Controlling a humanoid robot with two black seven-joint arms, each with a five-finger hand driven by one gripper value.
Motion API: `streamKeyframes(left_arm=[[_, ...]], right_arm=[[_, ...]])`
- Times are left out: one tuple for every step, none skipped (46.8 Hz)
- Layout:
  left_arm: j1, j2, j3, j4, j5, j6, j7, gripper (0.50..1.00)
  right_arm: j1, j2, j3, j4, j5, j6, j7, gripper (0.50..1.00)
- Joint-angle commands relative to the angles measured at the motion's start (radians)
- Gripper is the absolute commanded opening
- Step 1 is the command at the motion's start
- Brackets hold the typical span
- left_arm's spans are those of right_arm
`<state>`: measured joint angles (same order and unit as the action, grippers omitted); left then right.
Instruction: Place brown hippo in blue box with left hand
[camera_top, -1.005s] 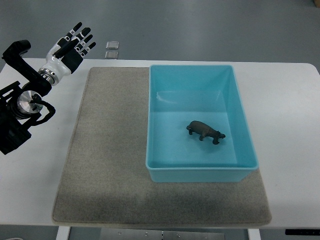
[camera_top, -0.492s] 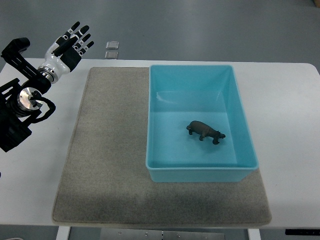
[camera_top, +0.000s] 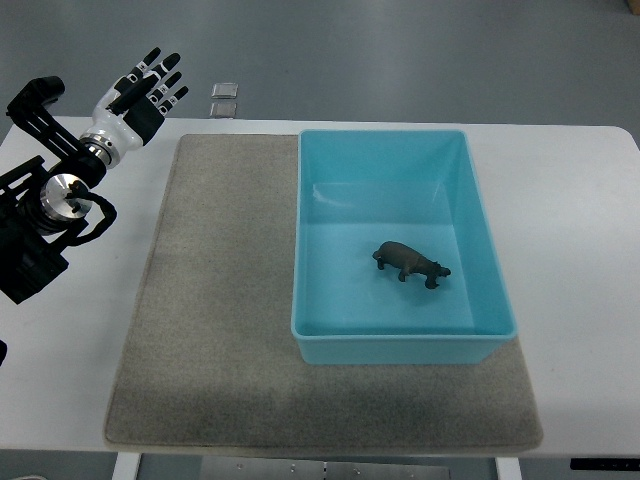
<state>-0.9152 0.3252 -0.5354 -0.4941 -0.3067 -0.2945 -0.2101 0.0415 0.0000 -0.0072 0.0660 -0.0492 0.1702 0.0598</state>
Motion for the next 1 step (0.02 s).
streamKeyframes(left_arm=[[-0.001, 0.0, -0.002, 0.0, 0.0, 0.0, 0.0, 1.0]], right_arm=[[0.0, 0.0, 0.0, 0.0, -0.003, 0.0, 0.0, 0.936]])
